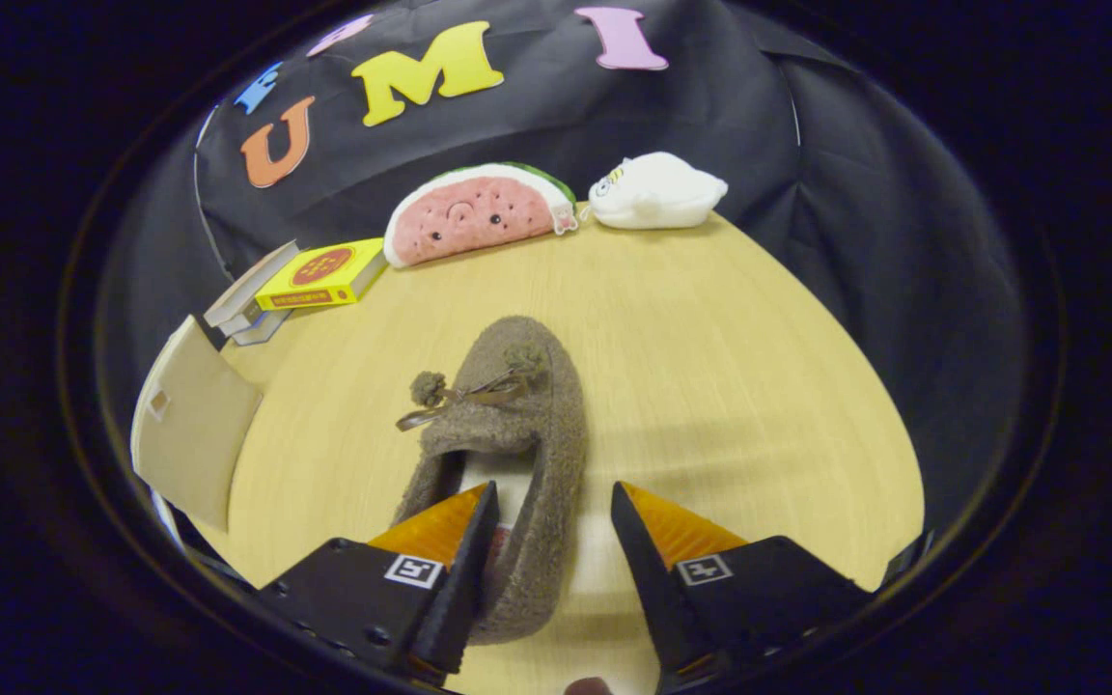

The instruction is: Open the storage box then place both shoes into the box .Put the left shoe in first, then the right shoe, with the right side of both shoes facing outward in a uniform manner.

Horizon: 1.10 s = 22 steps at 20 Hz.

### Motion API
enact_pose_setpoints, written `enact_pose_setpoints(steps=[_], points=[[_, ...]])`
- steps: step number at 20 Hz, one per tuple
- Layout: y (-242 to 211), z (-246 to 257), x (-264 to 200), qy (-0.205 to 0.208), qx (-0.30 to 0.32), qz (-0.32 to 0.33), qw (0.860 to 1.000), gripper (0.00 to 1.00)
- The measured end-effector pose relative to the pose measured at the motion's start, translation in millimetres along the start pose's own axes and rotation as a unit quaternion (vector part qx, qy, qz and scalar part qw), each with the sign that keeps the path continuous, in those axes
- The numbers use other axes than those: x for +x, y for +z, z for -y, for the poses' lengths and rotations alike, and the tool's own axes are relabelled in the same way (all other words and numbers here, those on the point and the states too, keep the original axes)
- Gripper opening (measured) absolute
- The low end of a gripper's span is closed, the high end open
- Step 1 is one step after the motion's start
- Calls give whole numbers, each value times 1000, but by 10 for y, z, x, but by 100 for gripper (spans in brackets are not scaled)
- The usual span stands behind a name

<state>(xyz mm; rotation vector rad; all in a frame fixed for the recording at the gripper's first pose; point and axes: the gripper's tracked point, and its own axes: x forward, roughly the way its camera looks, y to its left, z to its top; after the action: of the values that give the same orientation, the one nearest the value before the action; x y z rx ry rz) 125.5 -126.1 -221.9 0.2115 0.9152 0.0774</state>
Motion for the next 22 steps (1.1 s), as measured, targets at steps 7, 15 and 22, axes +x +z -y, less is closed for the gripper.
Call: enact_pose_setpoints(steps=[7,15,22], points=[[64,146,-28,-14,31,6,999,0],[135,-123,-249,25,115,10,993,0],[422,-950,-837,58,119,46,990,0]])
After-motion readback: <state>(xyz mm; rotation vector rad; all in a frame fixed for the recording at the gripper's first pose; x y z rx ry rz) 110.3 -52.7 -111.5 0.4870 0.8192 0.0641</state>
